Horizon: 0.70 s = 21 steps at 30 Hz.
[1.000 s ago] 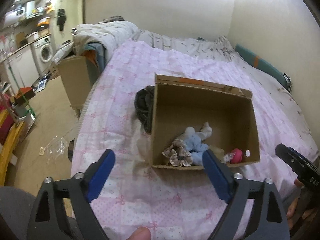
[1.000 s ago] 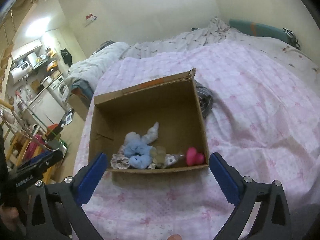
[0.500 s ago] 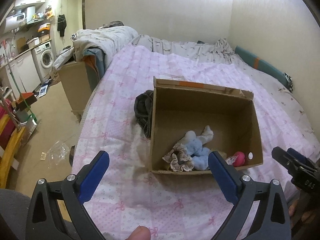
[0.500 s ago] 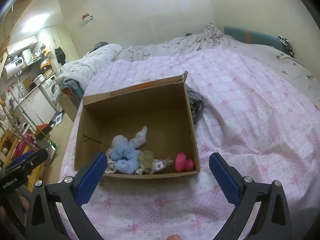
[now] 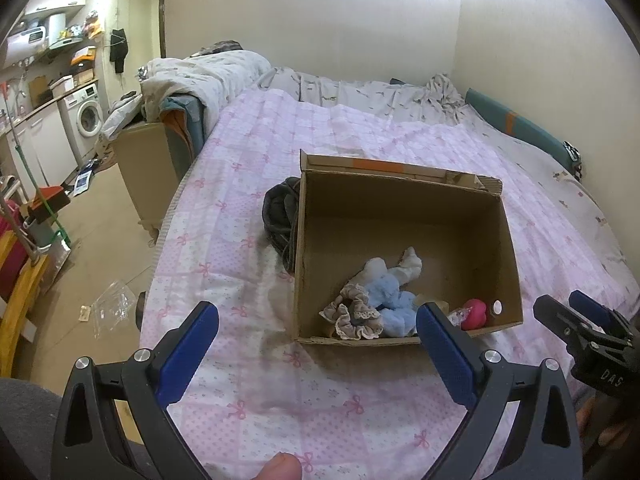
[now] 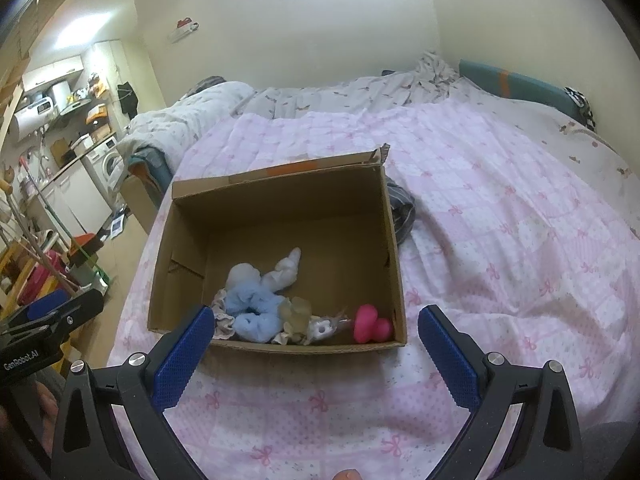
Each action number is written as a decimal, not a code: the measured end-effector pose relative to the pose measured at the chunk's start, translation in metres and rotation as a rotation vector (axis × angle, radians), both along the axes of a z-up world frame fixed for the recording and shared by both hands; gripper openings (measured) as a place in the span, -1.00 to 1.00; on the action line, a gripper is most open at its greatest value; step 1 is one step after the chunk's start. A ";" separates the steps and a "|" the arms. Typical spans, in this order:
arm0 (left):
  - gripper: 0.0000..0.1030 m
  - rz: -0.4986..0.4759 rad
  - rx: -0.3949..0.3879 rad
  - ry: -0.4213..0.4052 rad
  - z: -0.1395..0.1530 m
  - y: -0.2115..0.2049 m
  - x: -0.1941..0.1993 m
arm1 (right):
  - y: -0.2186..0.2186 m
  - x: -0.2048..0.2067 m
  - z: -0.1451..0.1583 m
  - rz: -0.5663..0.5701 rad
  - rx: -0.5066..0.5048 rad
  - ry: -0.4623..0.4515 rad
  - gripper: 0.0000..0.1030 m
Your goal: Organize soft objects
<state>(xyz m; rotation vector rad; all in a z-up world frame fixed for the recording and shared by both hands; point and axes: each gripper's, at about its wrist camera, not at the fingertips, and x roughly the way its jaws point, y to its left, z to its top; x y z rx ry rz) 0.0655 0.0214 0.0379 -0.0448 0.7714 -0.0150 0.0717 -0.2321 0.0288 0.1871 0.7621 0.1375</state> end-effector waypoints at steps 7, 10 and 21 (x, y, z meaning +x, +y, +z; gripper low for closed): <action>0.92 0.000 0.000 0.000 0.000 0.000 0.000 | 0.001 0.000 0.000 0.004 -0.003 -0.002 1.00; 0.92 -0.001 0.000 0.000 0.000 0.000 0.000 | 0.001 -0.001 0.001 0.005 -0.001 -0.003 1.00; 0.92 -0.001 0.000 0.022 -0.005 -0.001 0.002 | 0.002 -0.001 0.001 0.006 -0.002 -0.002 1.00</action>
